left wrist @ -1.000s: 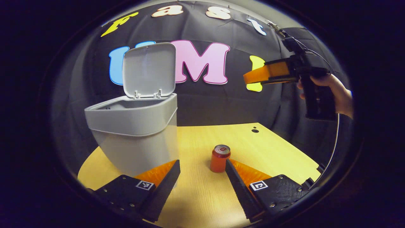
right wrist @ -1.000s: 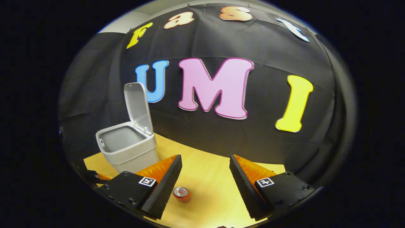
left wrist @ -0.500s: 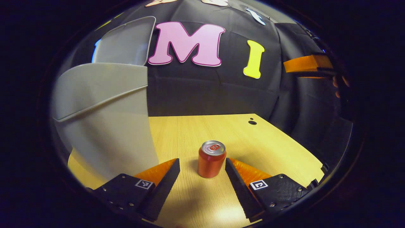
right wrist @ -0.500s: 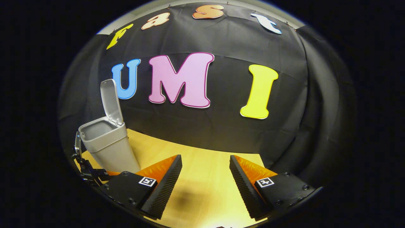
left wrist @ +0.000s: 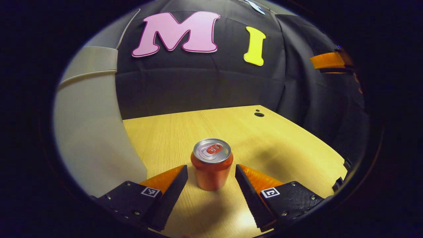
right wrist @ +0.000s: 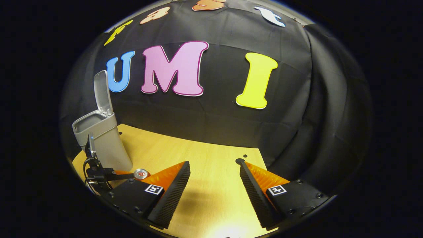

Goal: Press the lid of the desktop garbage bin to open it, pick up the crumpled paper on the desktop and throw it into the bin, then pick up the pop can on the desktop and drop it into the bin, and finally close the garbage bin lid.

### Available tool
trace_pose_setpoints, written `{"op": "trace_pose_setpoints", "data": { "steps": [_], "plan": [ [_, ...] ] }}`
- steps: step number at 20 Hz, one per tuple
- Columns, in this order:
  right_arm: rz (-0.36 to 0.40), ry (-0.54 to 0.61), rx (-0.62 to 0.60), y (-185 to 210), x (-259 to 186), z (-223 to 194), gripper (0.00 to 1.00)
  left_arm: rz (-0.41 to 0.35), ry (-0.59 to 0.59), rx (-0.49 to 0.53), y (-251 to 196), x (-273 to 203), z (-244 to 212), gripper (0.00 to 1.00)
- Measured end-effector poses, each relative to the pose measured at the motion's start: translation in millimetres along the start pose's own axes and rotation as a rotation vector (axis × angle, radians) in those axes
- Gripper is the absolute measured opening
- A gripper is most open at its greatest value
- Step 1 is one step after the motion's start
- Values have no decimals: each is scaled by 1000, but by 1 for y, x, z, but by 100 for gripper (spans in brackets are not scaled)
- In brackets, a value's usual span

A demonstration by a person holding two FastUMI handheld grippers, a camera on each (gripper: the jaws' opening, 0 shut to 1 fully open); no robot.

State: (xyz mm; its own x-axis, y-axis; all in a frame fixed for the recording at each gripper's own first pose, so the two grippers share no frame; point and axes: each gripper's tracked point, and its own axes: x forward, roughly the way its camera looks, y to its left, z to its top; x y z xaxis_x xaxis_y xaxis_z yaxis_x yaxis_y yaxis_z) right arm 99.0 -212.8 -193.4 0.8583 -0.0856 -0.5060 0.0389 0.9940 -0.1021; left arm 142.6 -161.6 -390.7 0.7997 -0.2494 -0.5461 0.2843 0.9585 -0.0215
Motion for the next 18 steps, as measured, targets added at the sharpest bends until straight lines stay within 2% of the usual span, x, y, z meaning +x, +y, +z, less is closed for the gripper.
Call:
{"op": "trace_pose_setpoints", "data": {
  "steps": [9,14,18],
  "plan": [
    [-1,16,1,-6,18,-5,98,3,16,17,-2,28,0,95],
    [11,24,0,-3,21,-9,98,20,27,12,2,29,-3,96],
    [15,26,2,-1,21,-11,99,5,37,-1,0,30,-6,95]
  ]
}}
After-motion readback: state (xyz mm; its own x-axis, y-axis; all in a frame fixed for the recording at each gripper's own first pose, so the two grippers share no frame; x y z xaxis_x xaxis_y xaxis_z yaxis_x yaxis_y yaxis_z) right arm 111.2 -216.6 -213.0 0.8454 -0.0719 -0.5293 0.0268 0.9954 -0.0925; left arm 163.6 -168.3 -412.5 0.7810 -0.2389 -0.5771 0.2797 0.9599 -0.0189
